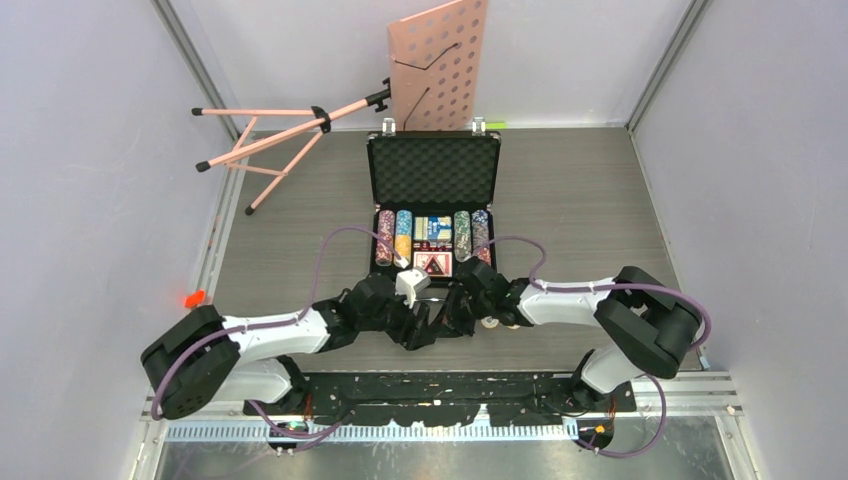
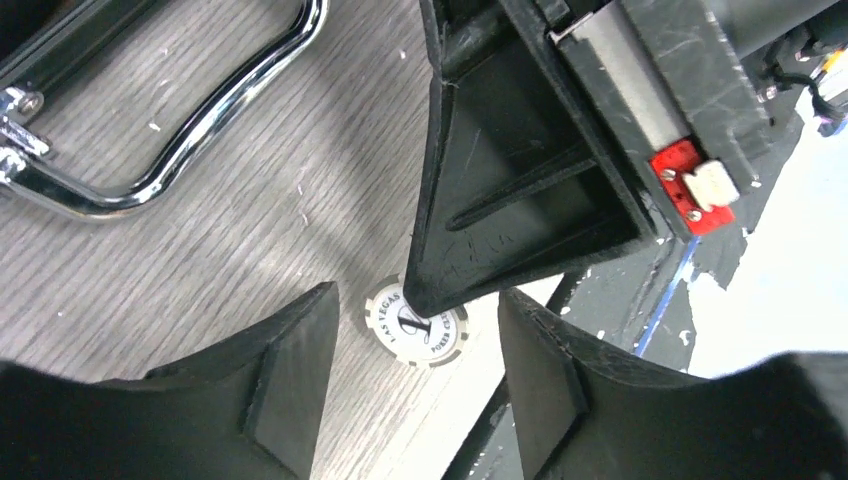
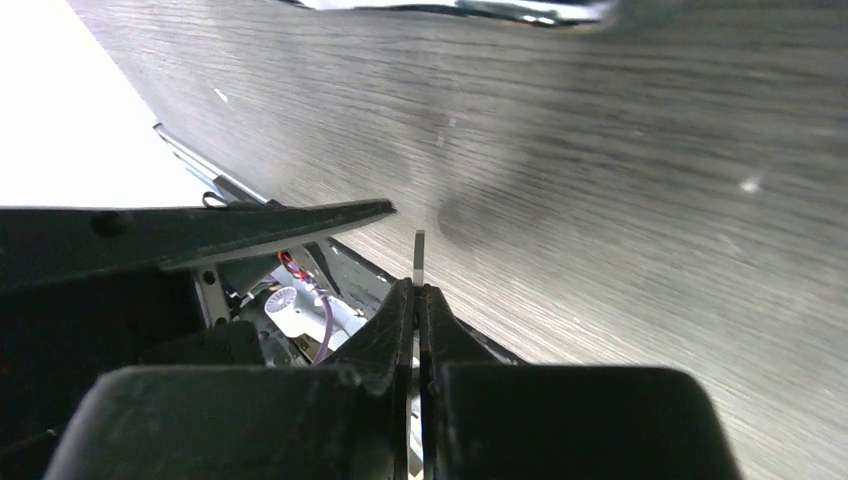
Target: Pack up texas hold em set
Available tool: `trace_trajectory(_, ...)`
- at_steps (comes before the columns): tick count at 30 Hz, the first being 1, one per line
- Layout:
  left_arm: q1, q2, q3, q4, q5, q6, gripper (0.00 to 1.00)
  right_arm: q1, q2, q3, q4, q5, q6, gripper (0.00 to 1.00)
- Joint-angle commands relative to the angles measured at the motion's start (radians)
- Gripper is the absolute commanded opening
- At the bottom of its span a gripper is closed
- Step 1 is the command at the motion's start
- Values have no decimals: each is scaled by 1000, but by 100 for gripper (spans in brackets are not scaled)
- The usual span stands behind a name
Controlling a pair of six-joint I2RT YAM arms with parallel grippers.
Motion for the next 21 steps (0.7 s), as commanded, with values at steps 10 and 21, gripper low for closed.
trace_trajectory(10,-4,-384,45,-192,-104,-16,98,-46,-229,133,-390,135,-117,1)
trace_trajectory(21,-4,-593,3,-333,-289,-13,100,-58,-407,335,-791,755,66,0)
